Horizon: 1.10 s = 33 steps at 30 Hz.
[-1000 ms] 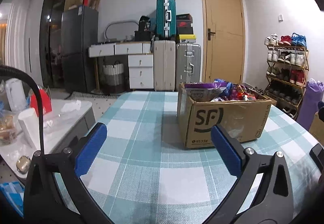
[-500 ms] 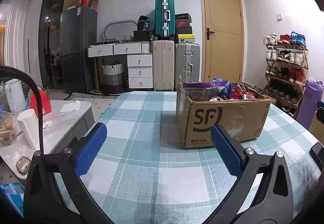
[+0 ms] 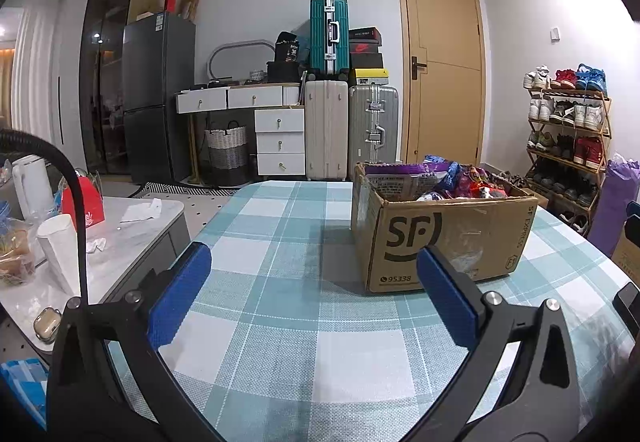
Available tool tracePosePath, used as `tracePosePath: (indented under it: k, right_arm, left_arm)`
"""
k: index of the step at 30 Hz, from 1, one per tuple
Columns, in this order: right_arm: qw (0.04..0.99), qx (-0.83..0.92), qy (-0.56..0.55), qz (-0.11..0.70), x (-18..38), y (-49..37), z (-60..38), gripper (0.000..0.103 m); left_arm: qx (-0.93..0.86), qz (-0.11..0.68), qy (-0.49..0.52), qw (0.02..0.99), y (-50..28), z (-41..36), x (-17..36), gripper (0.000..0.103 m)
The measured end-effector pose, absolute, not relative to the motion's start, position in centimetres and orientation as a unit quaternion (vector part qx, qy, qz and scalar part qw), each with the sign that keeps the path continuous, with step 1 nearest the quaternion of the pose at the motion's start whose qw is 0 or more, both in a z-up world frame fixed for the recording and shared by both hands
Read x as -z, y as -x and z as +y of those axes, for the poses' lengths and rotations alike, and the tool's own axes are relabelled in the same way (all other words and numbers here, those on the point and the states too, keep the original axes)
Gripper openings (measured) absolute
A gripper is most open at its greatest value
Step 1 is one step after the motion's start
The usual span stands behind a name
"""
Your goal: Organize snacks
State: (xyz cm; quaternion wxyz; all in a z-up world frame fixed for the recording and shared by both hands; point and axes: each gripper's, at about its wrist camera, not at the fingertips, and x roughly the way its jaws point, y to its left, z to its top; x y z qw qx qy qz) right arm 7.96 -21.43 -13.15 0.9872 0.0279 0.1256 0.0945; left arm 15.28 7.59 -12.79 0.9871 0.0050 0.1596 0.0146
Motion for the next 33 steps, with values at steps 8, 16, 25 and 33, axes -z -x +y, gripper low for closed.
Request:
tracePosePath:
  k: [8, 16, 25, 33]
  right_arm:
    - [0.987, -0.097, -0.017, 0.129, 13.33, -8.20, -20.91, 0.103]
    - [0.987, -0.095, -0.024, 0.127, 13.34, -8.08, -21.19, 0.103]
    - [0.987, -0.095, -0.024, 0.127, 13.28, -8.05, -21.28, 0.103]
    - [0.988, -0.091, -0.023, 0.126, 13.18, -7.92, -21.26, 0.103]
  left_arm:
    - [-0.015, 0.160, -0.005, 0.987, -15.25, 7.51, 12.76, 0.103]
    - [-0.015, 0.160, -0.005, 0.987, -15.24, 7.50, 12.77, 0.103]
    - [-0.015, 0.160, -0.005, 0.987, -15.23, 7.50, 12.79, 0.103]
    - [-0.008, 0.161, -0.005, 0.987, -15.29, 7.53, 12.86, 0.103]
